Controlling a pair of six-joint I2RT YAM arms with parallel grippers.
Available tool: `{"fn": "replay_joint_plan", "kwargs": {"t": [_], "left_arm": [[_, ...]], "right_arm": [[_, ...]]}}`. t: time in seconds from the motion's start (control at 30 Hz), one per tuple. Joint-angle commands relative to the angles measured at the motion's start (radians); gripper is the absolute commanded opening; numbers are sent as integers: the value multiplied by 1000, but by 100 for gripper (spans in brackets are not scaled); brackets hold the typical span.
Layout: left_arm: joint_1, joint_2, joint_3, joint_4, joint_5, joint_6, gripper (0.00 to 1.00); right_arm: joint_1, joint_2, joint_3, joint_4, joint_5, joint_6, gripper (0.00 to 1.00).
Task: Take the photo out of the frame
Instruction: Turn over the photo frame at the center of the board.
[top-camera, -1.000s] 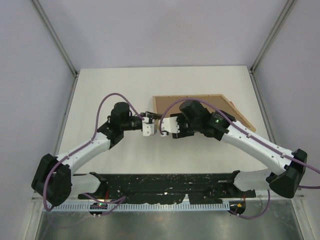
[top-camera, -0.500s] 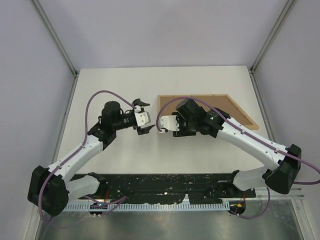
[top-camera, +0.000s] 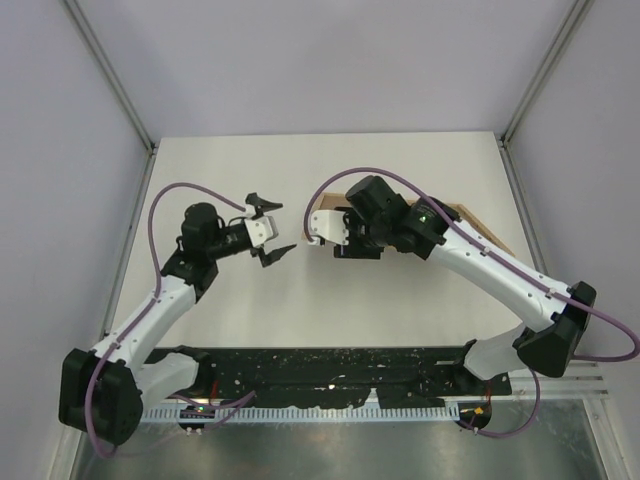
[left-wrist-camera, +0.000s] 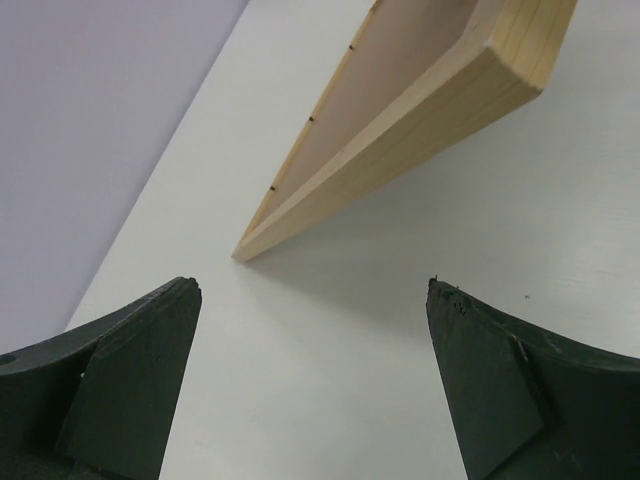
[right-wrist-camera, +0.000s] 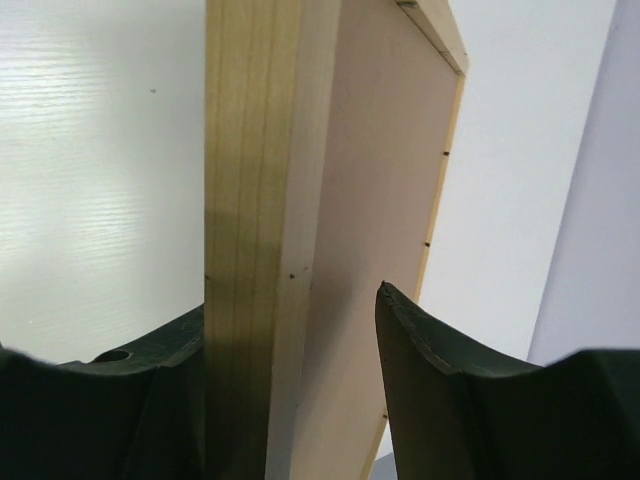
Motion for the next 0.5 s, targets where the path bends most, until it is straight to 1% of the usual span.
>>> {"fn": "replay_joint_plan", "kwargs": {"t": [0.0,0.23,0.33,0.47], "left_arm": [[0,71,31,132,216,-81,100],[-23,195,77,330,353,-214,100],[-48,241,96,403,370,-267,100],[-71,295,133,447,408,-328,99]], "right_arm": [[4,-8,85,-6,-114,64,8],[4,-13,82,-28,-165,67,8],[4,-8,82,-35,-170,66,8],[2,0,85,-35,-174,67,8]]}}
